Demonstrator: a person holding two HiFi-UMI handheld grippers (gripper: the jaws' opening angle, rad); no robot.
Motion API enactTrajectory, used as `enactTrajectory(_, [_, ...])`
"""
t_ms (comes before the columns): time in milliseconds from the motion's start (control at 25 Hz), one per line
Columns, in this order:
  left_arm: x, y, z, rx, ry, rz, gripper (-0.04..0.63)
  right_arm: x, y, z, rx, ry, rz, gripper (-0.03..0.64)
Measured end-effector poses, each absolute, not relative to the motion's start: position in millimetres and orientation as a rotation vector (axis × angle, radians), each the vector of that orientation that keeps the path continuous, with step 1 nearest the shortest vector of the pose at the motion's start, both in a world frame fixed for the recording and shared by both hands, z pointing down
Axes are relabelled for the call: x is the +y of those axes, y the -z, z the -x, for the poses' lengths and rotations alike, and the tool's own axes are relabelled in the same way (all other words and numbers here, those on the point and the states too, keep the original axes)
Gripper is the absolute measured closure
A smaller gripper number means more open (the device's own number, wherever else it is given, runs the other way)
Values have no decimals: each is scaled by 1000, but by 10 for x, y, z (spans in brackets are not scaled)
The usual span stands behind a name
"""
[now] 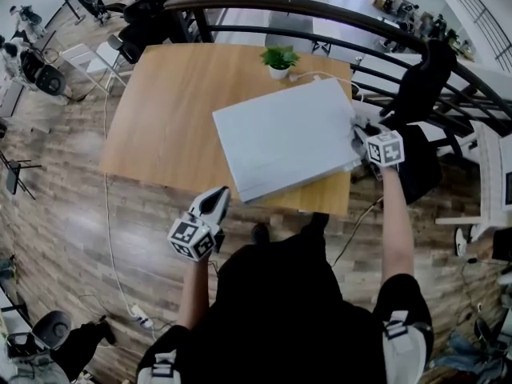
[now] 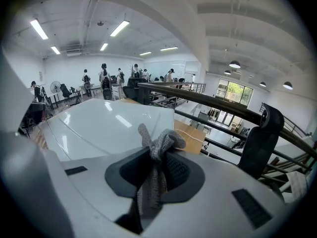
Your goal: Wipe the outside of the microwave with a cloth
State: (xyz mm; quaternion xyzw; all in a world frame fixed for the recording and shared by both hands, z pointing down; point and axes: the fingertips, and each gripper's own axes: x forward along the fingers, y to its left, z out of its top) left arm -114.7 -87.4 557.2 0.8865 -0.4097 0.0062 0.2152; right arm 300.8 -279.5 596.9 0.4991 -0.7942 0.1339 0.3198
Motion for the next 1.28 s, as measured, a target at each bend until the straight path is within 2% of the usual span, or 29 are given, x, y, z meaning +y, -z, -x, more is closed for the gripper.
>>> enactTrajectory(680, [-932, -5589, 1225, -1142, 0, -2486, 592, -2770, -6074, -2940, -2073, -322, -1273, 557])
enactTrajectory(1280, [-976, -5553, 1177, -1116, 9, -2484, 592, -2736, -6030, -2472, -2144, -303, -1151, 557])
